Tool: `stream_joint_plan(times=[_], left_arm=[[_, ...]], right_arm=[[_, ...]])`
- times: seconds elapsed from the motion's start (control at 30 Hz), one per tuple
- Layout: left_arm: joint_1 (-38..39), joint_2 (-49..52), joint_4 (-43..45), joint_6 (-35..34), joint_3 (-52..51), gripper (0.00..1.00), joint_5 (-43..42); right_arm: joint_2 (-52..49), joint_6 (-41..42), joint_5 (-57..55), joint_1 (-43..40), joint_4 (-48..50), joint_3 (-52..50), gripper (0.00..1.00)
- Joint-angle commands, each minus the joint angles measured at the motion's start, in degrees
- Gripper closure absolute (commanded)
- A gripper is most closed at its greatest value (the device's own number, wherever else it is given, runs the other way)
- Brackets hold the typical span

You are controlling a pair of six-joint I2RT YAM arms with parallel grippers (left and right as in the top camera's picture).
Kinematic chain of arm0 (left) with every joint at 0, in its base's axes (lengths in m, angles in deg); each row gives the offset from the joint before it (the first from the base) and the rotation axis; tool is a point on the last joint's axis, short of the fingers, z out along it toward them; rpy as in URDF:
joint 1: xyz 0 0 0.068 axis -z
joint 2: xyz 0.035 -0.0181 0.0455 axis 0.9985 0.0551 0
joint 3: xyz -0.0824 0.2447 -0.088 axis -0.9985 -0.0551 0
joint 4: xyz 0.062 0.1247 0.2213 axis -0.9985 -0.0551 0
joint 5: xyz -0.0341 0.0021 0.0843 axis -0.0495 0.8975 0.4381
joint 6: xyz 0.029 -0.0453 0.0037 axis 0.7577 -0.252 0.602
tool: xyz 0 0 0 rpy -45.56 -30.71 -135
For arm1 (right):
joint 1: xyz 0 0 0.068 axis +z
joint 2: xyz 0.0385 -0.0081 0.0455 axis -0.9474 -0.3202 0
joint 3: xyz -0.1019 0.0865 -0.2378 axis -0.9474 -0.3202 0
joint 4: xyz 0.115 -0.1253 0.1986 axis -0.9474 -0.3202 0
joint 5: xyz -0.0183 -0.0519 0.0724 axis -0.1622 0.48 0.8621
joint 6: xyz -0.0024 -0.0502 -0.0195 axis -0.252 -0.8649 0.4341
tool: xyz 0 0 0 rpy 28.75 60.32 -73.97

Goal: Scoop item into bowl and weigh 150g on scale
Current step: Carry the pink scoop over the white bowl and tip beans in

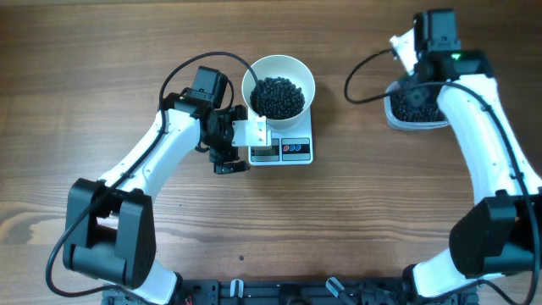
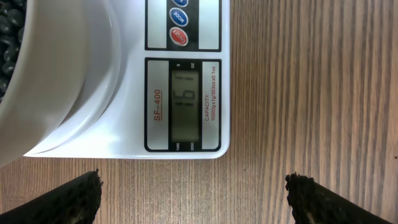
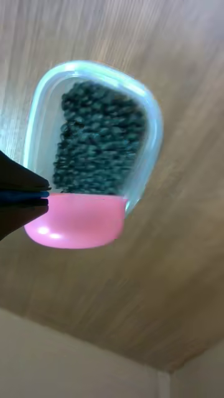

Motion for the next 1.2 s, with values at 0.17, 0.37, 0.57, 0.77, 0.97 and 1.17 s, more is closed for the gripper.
stream_joint_plan(times=[0.17, 0.37, 0.57, 0.77, 0.97, 1.17], left_arm=[[-0.2, 0.6, 0.0, 1.1, -0.5, 0.00, -1.1], [-0.2, 0.6, 0.0, 1.1, -0.5, 0.00, -1.1], [-0.2, 0.6, 0.0, 1.1, -0.5, 0.00, -1.1], [-0.2, 0.6, 0.0, 1.1, -0.5, 0.00, -1.1], [-0.2, 0.6, 0.0, 1.1, -0.5, 0.00, -1.1], [-0.2, 0.6, 0.0, 1.1, -0.5, 0.00, -1.1]], right_arm=[[1.0, 5.0, 40.9, 0.4, 6.6, 15.7, 0.96], [-7.1, 11.3, 44.6, 8.7, 9.4, 15.6, 0.96], [-14.9, 11.2, 44.6, 15.1, 12.0, 15.6, 0.96], [-18.5, 11.2, 44.6, 15.7, 12.4, 15.6, 0.96], [-19.4, 11.0, 43.8, 17.9, 9.8, 15.6, 0.96], [-19.4, 10.0, 43.7, 18.1, 4.9, 15.3, 0.96]])
